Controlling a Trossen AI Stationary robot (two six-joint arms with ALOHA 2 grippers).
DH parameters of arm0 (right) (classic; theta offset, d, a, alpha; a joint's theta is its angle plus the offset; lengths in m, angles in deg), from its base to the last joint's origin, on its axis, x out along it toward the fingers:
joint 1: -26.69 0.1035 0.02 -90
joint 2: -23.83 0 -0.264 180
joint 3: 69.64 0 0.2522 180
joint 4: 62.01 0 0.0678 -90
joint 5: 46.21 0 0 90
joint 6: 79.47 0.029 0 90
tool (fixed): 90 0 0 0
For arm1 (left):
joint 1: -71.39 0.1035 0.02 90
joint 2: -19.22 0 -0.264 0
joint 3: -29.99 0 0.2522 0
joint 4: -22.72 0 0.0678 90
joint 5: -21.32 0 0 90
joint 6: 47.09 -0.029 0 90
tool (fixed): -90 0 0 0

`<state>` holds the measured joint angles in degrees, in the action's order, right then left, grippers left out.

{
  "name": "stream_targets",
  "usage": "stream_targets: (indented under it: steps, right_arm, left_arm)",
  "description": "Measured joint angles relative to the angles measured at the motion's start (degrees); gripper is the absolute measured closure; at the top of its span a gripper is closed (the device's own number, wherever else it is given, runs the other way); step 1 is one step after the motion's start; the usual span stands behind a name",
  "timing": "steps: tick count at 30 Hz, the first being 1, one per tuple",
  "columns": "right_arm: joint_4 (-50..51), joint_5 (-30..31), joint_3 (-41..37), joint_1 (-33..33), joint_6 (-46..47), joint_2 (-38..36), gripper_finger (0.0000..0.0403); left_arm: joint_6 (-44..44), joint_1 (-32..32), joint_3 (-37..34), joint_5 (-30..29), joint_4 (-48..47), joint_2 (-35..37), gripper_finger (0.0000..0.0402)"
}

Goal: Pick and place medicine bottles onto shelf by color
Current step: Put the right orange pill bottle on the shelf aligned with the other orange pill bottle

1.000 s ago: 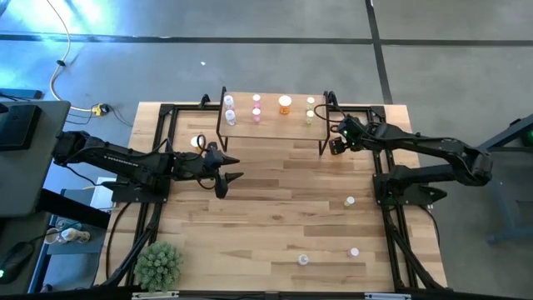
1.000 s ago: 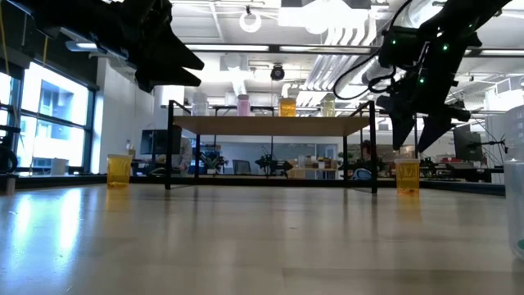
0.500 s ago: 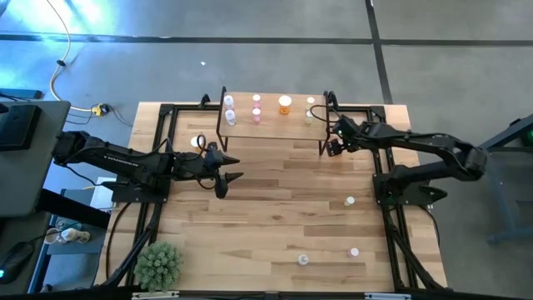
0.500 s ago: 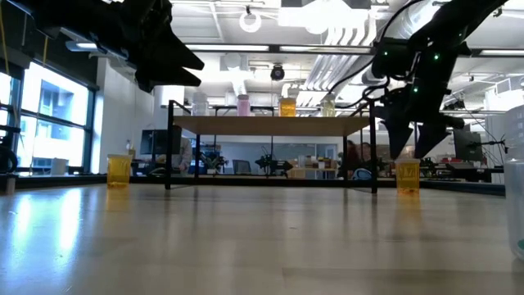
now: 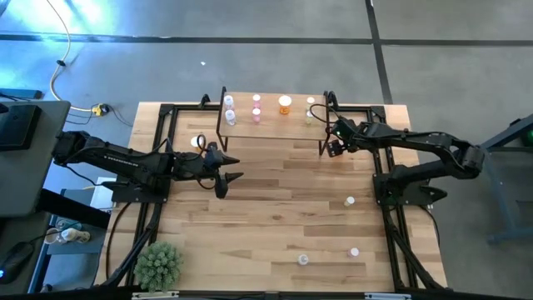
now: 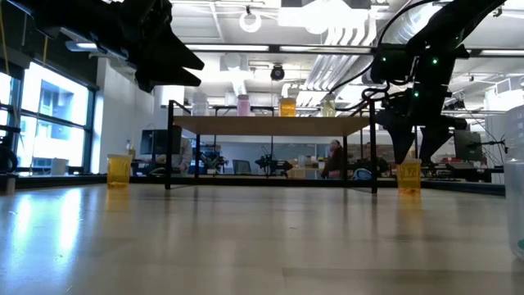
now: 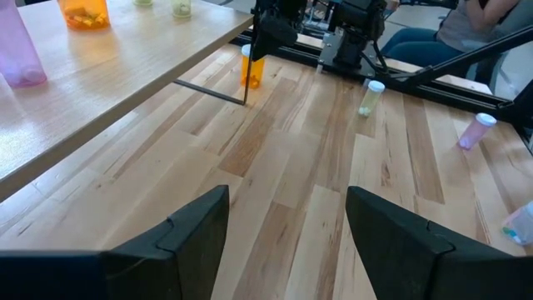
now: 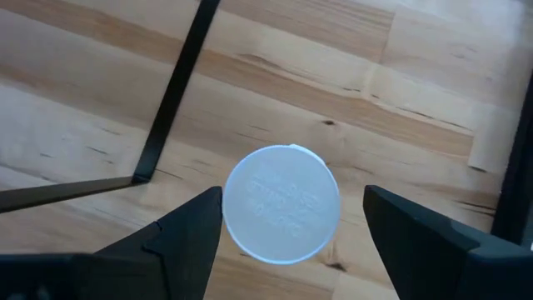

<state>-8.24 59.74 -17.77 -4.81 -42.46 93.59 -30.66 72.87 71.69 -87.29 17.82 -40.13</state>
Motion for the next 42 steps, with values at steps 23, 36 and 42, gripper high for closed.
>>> stream_targets:
  steps: [23,36,42]
  right_arm:
    - [-0.04,-1.21,0.02,0.0,-1.04,0.0,0.0204]
    - [6.15,-0.99,4.28,0.01,-4.07,0.0,0.0207]
    - [12.11,0.21,10.44,0.04,-4.96,0.0,0.0207]
  left_arm:
    - [-0.05,-0.02,0.0,0.0,-0.01,0.0,0.017]
    - [-0.07,-0.01,0.0,0.0,-0.01,0.0,0.017]
    - [-0.07,-0.01,0.0,0.0,-0.01,0.0,0.017]
